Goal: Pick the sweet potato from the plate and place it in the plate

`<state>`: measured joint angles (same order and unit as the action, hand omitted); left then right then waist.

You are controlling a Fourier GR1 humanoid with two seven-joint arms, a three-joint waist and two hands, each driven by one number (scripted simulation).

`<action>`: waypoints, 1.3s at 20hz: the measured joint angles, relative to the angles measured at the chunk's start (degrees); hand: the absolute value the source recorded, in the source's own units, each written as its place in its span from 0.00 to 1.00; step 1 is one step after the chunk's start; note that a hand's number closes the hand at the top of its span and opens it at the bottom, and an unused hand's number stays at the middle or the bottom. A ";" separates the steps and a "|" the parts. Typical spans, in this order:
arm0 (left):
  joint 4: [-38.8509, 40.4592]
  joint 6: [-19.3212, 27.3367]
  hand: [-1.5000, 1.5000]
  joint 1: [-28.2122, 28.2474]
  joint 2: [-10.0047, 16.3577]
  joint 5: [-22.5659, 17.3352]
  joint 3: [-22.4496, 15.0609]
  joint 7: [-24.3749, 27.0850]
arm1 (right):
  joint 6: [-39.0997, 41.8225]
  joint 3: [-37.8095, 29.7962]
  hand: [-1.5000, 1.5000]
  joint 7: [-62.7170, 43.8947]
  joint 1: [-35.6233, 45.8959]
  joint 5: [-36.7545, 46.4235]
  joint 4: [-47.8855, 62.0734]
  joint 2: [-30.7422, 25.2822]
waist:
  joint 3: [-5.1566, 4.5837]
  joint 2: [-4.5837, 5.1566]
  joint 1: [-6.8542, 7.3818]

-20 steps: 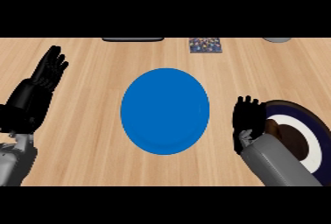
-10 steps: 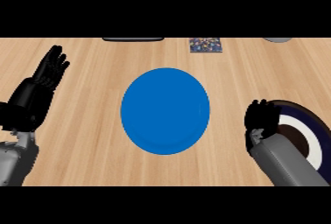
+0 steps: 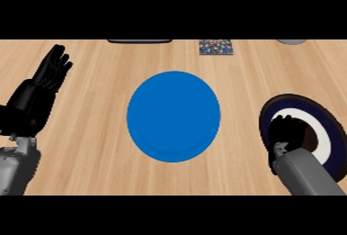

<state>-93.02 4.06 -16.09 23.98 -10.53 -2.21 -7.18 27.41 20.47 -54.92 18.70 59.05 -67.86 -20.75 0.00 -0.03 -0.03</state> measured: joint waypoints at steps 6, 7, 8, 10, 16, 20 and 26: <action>-0.83 -1.54 0.50 1.40 -0.41 0.87 1.70 0.05 | -0.69 -2.61 0.00 1.67 -0.52 2.69 2.96 -0.31 | -0.25 -0.23 0.28; -0.22 -1.92 0.50 0.98 -0.50 0.89 2.01 0.28 | -0.78 -2.60 1.00 1.79 -0.69 3.32 3.08 -0.27 | -0.35 -0.30 0.27; 0.11 -2.37 0.50 1.22 -0.67 0.94 2.38 0.76 | -2.00 -3.11 1.00 3.24 -0.88 3.50 3.40 -0.57 | -0.39 -0.35 0.30; 0.71 -2.89 0.50 1.17 -0.94 1.04 2.76 1.21 | -5.04 -2.47 1.00 5.21 -1.02 5.03 3.48 -0.77 | -0.53 -0.43 0.30; 1.87 -3.26 0.50 1.09 -2.37 2.33 2.47 2.74 | -12.11 0.65 1.00 8.71 1.66 11.31 6.47 -1.82 | -0.40 -0.26 0.45; 2.72 -2.97 0.50 0.64 -2.83 2.82 2.96 2.51 | -17.46 0.43 1.00 9.29 -2.43 12.18 -0.16 -3.34 | -0.33 -0.47 -0.60; 2.72 -2.79 0.50 2.77 -1.71 2.63 4.95 2.42 | -28.45 -3.61 1.00 9.02 -18.39 6.26 -17.79 -3.06 | -0.25 -1.20 -3.72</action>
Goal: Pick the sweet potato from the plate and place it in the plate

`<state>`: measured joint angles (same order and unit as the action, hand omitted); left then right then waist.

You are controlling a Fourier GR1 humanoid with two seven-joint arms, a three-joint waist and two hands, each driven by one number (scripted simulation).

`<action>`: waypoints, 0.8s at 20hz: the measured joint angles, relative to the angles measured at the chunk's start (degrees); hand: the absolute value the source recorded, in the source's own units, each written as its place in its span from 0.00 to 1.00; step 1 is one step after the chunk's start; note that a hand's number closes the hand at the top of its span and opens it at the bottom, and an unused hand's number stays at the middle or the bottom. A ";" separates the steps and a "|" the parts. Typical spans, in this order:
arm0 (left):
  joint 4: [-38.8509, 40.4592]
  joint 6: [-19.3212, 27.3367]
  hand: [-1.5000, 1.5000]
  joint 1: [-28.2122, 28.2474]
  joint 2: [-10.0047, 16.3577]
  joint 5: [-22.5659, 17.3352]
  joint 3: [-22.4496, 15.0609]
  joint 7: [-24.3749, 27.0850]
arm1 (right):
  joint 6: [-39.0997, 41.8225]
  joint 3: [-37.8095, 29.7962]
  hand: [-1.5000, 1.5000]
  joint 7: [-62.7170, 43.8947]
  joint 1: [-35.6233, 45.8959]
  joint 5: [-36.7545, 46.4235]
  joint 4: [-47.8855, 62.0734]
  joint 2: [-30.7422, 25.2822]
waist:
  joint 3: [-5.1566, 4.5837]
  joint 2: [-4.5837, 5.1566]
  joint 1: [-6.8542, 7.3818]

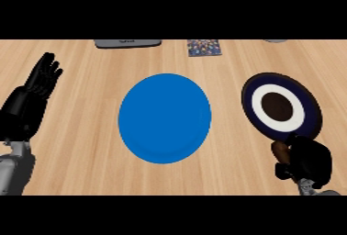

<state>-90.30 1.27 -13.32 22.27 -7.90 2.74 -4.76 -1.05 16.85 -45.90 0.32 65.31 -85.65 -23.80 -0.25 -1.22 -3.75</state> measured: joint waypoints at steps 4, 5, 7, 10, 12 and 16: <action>-0.61 0.33 0.50 -0.40 -0.33 0.24 -0.19 -0.97 | -3.43 0.05 1.00 1.45 -10.11 -2.81 -14.79 -1.24 | 0.11 0.22 0.05; -0.87 -0.01 0.50 -0.19 -0.07 0.07 0.01 -0.97 | -4.20 -0.25 1.00 2.06 -12.04 -3.51 -18.32 -1.83 | 0.13 0.28 0.30; -0.95 -0.12 0.50 -0.35 -0.23 0.08 -0.06 -0.97 | -5.73 0.93 1.00 3.06 -15.22 -3.63 -25.29 -2.05 | 0.14 0.36 0.56; -1.32 0.03 0.50 -1.37 -0.74 0.31 -0.65 -1.89 | -6.81 3.68 1.00 3.75 -16.97 -3.60 -34.35 -1.06 | 0.17 0.54 1.28; -2.07 0.20 0.50 -1.26 -1.20 0.53 -1.14 -2.21 | -7.43 5.84 1.00 4.03 -17.60 -3.59 -39.83 0.00 | 0.19 0.60 1.79; -1.08 -0.43 0.50 -2.11 -1.47 0.89 -1.13 -1.52 | -6.19 10.06 1.00 2.65 -15.37 -2.54 -46.85 3.18 | 0.18 0.92 2.77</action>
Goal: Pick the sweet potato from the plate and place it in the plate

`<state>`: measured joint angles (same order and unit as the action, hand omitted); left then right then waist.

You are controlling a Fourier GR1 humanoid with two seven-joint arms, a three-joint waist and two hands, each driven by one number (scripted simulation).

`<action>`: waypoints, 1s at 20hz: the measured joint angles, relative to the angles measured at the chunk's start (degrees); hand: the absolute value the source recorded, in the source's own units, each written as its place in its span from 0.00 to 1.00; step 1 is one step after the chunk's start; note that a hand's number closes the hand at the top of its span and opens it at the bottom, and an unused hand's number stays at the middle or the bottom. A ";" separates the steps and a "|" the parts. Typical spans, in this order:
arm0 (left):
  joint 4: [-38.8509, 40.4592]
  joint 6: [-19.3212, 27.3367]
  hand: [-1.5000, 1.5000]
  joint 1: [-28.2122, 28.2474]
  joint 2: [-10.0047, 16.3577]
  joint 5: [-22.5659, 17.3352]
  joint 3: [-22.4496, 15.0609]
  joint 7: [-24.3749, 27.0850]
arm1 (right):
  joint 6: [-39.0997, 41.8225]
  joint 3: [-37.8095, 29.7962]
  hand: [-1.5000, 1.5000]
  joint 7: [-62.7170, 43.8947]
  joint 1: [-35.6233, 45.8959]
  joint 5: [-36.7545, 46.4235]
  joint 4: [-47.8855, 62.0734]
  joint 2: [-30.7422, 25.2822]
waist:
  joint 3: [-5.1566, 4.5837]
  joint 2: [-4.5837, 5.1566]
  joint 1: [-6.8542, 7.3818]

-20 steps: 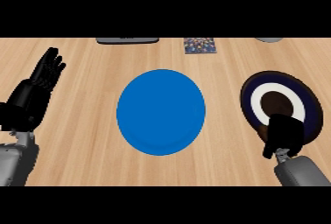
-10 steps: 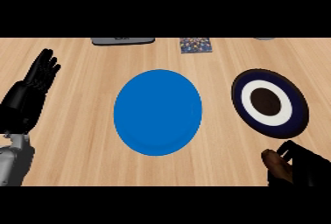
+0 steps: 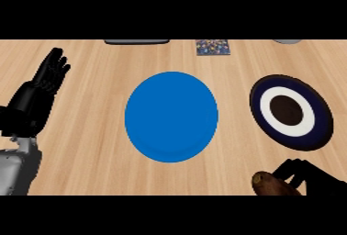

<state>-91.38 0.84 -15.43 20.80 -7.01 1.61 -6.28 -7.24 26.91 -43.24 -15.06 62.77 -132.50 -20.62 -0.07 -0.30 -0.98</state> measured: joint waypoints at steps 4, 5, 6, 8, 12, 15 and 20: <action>0.23 -0.60 0.50 -0.39 -0.80 0.36 -0.12 0.18 | 4.22 4.16 1.00 -2.66 6.19 2.08 -0.68 4.15 | 0.01 0.17 0.72; 0.08 -0.63 0.50 -0.07 -1.03 0.60 -0.13 0.31 | 5.99 4.68 1.00 -3.61 8.31 2.21 -0.67 5.40 | 0.01 0.20 0.86; -0.05 -0.61 0.50 -0.27 -1.21 0.73 -0.12 0.02 | 7.63 5.52 1.00 -4.88 10.87 2.87 0.11 7.14 | 0.01 0.23 0.98; -0.06 -0.67 0.50 -0.12 -1.56 1.26 -0.12 0.24 | 9.89 5.52 1.00 -6.23 16.14 3.05 3.35 10.46 | 0.01 0.28 1.19; -0.05 -1.20 0.50 -0.08 -2.00 1.80 -0.11 0.63 | 9.80 4.85 1.00 -8.12 25.76 1.79 11.79 16.36 | 0.02 0.39 1.57; -0.15 -1.63 0.50 -0.71 -2.13 1.64 0.21 0.10 | 6.84 3.30 1.00 -8.99 32.88 -1.22 20.37 18.54 | 0.03 0.45 1.78; -0.54 -2.49 0.50 0.05 -2.29 1.80 0.65 0.49 | 0.82 1.09 1.00 -9.62 43.84 -6.32 35.29 19.97 | 0.05 0.50 2.02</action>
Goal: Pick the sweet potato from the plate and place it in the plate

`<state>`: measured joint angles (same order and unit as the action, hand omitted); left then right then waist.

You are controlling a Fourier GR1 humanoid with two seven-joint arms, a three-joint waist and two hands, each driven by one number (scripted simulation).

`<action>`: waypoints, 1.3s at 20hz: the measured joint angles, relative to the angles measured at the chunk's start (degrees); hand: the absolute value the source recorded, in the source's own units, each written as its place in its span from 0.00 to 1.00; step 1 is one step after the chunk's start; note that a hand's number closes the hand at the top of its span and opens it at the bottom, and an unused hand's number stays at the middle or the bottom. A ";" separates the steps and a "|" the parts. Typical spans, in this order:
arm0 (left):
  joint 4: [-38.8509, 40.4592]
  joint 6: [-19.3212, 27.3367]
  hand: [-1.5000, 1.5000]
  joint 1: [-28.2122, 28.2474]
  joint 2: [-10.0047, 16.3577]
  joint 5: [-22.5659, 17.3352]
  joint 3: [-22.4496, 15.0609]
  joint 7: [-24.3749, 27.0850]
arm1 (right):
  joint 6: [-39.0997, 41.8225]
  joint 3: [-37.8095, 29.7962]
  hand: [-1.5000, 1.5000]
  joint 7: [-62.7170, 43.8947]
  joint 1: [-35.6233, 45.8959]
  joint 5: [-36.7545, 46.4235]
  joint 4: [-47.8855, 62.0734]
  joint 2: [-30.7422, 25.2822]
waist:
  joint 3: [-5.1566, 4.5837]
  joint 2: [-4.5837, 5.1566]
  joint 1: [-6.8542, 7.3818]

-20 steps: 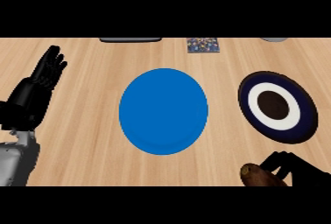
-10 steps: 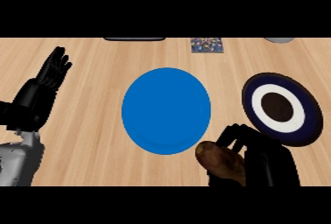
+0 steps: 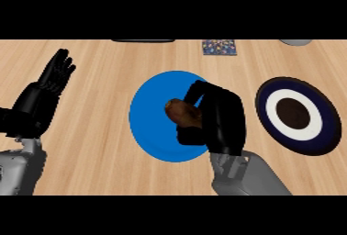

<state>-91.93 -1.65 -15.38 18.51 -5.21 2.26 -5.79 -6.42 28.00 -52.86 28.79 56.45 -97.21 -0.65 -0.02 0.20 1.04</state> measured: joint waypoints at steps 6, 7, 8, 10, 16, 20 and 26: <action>-0.32 -0.66 0.50 -0.37 -0.40 0.20 0.37 -0.46 | -8.21 0.43 1.00 0.47 9.88 -4.11 19.06 0.46 | 0.01 0.07 0.31; -0.09 -0.50 0.50 -0.60 -0.79 0.52 0.09 -0.41 | -9.92 1.11 1.00 0.46 11.46 -4.98 22.38 0.48 | 0.01 0.10 0.42; 0.12 -0.83 0.50 -0.59 -0.66 0.43 0.39 -0.13 | -11.88 2.09 1.00 0.78 12.24 -5.66 25.30 0.50 | 0.01 0.11 0.47; 1.41 -0.60 0.50 -2.33 -1.08 0.71 0.36 -0.60 | -13.37 2.06 1.00 2.58 14.99 -7.89 31.25 0.55 | 0.01 0.19 0.45; 1.69 -1.55 0.50 -2.10 -1.44 0.92 0.17 0.41 | -23.03 2.57 0.00 5.80 19.88 -17.82 45.22 0.58 | 0.03 0.47 1.62; 2.08 -1.38 0.50 -3.49 -1.96 1.41 -0.19 -0.15 | -27.66 2.96 0.00 11.82 22.38 -26.28 51.33 0.61 | 0.05 0.71 2.30; 1.96 -1.27 0.50 -4.29 -2.79 1.83 -0.81 -0.69 | -37.18 2.51 0.00 20.61 24.62 -35.07 54.09 0.62 | 0.08 0.82 2.84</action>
<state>-89.96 -2.92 -19.68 15.72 -3.37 1.44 -6.48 -43.60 30.51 -32.26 53.40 21.38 -43.12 -0.03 0.06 1.01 3.88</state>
